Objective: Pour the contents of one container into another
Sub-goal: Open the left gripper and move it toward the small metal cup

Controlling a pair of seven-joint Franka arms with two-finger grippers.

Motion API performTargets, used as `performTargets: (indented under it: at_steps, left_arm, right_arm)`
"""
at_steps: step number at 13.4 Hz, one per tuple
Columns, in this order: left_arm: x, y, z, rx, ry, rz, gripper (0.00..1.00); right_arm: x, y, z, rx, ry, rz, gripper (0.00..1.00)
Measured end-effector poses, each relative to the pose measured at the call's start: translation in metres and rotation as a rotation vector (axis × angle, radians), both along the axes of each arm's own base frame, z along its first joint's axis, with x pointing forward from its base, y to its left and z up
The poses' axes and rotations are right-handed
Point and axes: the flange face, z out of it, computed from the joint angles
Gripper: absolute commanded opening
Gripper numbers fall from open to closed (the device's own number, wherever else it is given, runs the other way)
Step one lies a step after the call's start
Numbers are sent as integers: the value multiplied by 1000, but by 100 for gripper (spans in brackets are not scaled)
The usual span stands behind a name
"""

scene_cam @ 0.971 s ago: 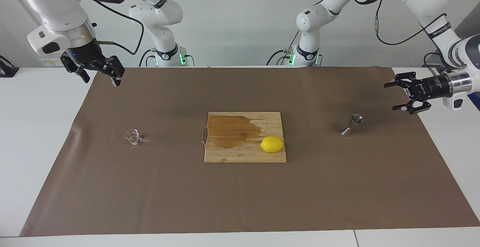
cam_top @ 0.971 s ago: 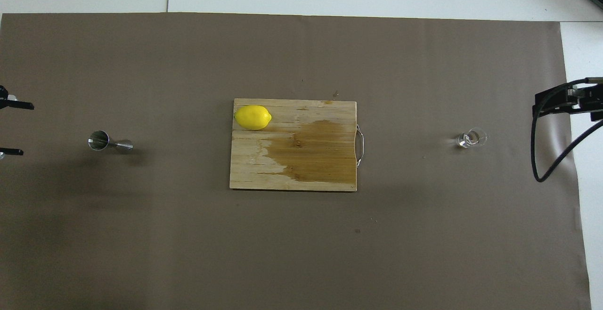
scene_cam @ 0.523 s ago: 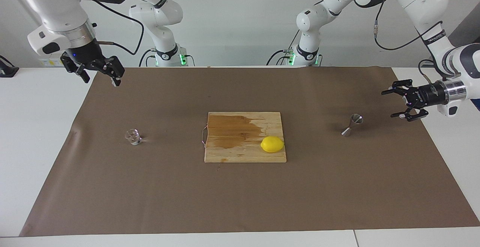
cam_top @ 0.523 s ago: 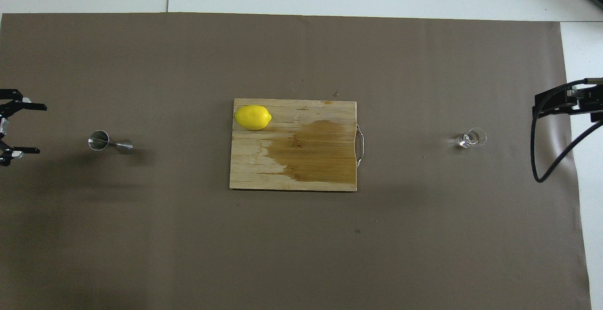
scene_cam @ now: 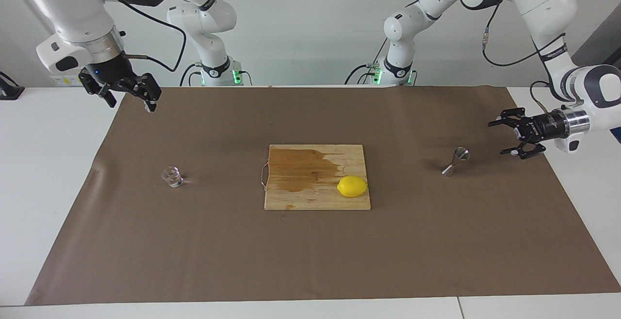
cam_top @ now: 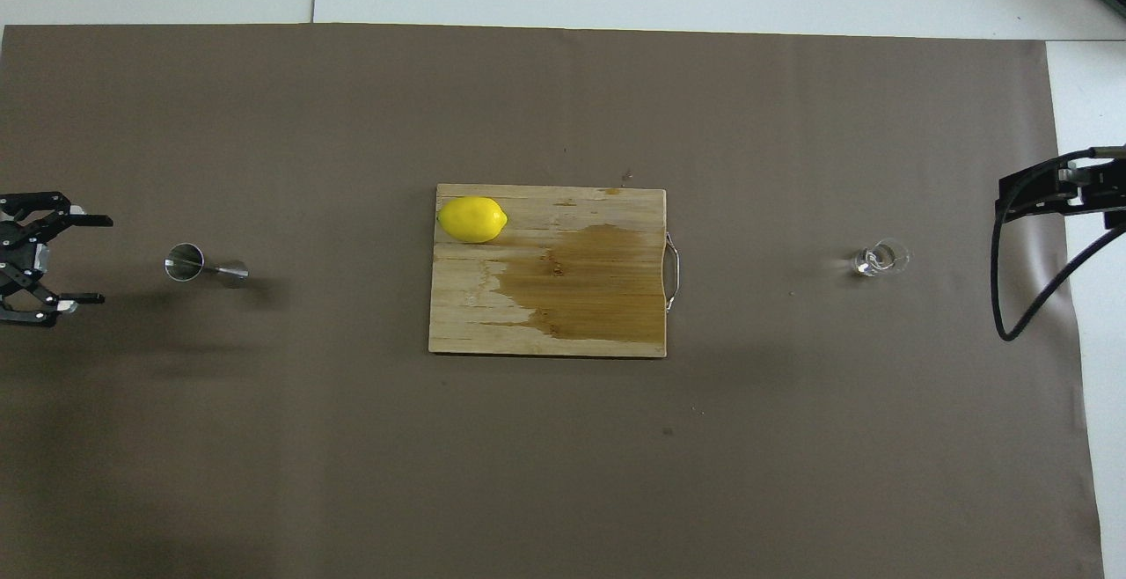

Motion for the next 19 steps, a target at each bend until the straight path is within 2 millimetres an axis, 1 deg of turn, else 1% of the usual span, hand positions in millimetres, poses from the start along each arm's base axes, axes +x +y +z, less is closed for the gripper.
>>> performTargets:
  at_steps: [2,4,6,8,10,13,16,19]
  left_arm:
    - [-2,-9,-21,-28,-11,7,100]
    - [-2,-15,-37,-55,-8,11,100]
    - [-2,-15,-50,-76,-24,8,100]
    - [-3,-12,-56,-87,-35,17,100]
    - [-4,-9,-58,-86,-47,23,100]
    - [-1,-9,-65,-74,-73,28,100]
    - [0,-14,-74,-82,-82,20,100]
    - [-1,-25,-87,-89,-94,11,100]
  right_arm:
    - [0,0,0,0,0,0,100]
    - [0,0,-1,-1,1,0,100]
    - [1,0,-1,-1,3,0,100]
    - [1,0,-2,-1,3,0,100]
    - [1,0,-2,-1,4,0,100]
    - [1,0,-2,-1,4,0,100]
    - [1,0,-2,-1,4,-1,100]
    - [1,0,-3,-1,5,-1,100]
